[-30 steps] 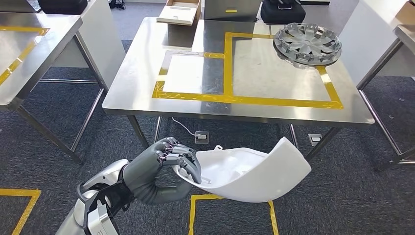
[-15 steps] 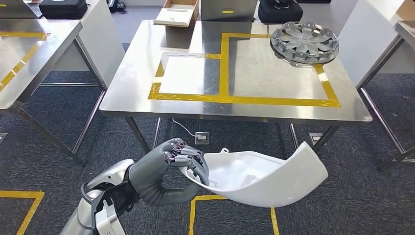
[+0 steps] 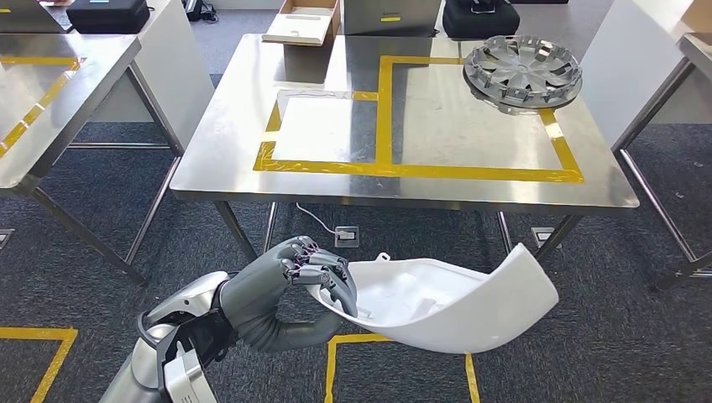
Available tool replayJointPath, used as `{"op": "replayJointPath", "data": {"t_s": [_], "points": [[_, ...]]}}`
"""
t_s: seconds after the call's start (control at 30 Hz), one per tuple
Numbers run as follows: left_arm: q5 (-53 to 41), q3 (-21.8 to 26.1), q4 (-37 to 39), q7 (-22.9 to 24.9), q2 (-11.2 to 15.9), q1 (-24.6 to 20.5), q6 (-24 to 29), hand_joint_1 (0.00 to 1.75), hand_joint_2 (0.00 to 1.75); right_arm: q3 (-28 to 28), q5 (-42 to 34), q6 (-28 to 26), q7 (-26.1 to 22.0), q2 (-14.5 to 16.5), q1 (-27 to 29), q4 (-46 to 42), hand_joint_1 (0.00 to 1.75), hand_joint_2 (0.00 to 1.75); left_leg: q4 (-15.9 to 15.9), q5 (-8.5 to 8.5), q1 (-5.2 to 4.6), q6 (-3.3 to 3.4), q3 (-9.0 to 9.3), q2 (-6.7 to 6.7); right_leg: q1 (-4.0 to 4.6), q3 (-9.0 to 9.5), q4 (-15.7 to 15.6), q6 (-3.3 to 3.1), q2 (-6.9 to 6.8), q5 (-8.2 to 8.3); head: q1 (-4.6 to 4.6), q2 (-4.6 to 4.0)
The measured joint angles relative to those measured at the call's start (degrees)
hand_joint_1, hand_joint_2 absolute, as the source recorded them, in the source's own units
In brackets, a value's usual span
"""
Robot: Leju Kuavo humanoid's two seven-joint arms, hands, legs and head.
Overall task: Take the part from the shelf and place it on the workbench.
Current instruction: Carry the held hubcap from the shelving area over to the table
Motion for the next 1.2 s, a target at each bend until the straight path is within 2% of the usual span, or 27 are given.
{"op": "replayJointPath", "data": {"t_s": [0.7,0.87,0.93,1.0,1.07,1.1,1.13,1.17,1.2], "points": [[0.0,0.0,-0.1,0.4,0.0,0.0,0.0,1.75,1.75,0.0,0.1,-0.2,0.1,0.1,0.0,0.0,0.0,0.0,0.0,-0.02,-0.06,0.03,-0.03,0.0,-0.13,0.01,0.0,0.05,0.0,0.03,0.0,0.0],[0.0,0.0,-0.1,0.5,0.0,0.1,0.0,1.75,1.75,0.0,0.4,-0.1,0.2,0.2,0.0,0.0,0.0,0.0,0.2,-0.36,-0.4,0.79,-0.17,-0.04,-0.44,0.1,-0.4,0.47,-0.03,0.14,-0.07,0.0],[0.1,0.0,-0.1,0.6,0.0,0.1,0.0,1.75,1.75,0.0,0.5,-0.1,0.2,0.2,-0.1,0.0,0.0,0.0,-0.8,0.03,0.04,1.08,0.37,0.03,-0.38,0.13,-0.2,0.82,-0.04,-0.08,-0.08,0.0],[0.2,0.0,-0.1,0.5,-0.1,0.1,0.0,1.75,1.75,0.0,0.7,-0.1,0.1,0.1,-0.1,0.0,0.0,0.0,-1.9,0.47,0.58,1.35,1.11,0.2,-0.41,-1.4,3.1,1.36,-0.03,-1.9,0.07,0.0],[0.2,0.0,-0.1,0.6,-0.1,0.1,0.0,1.75,1.75,0.0,0.7,-0.1,0.2,0.1,-0.1,0.0,0.0,0.0,-2.1,0.41,0.71,1.4,1.31,0.32,-0.78,-5.42,10.4,2.0,-0.02,-5.11,0.24,0.0],[0.2,0.0,0.0,0.6,-0.1,0.2,0.0,1.75,1.75,0.0,0.7,-0.1,0.2,0.1,0.0,0.0,0.0,0.0,-2.0,0.29,0.84,1.28,1.34,0.32,-1.06,-7.41,13.6,2.33,-0.03,-6.05,0.27,0.0],[0.2,0.0,0.0,0.6,-0.1,0.3,0.0,1.75,1.75,-0.1,0.7,-0.1,0.2,0.1,0.0,0.0,0.0,0.0,-1.9,0.09,1.03,1.06,1.42,0.3,-1.34,-8.6,15.2,2.67,-0.04,-5.89,0.28,0.0],[0.2,0.0,0.0,0.6,-0.1,0.4,0.0,1.75,1.75,-0.1,0.7,-0.1,0.3,0.1,0.1,0.0,0.0,0.0,-1.7,-0.19,1.33,0.71,1.56,0.28,-1.62,-8.63,14.4,3.02,-0.06,-4.54,0.29,0.0],[0.2,0.0,0.0,0.6,-0.2,0.4,0.0,1.75,1.75,-0.2,0.7,-0.1,0.3,0.1,0.1,0.0,0.0,0.0,-1.4,-0.6,1.7,0.26,1.76,0.26,-1.93,-7.49,11.5,3.41,-0.14,-2.29,0.31,0.0]]}}
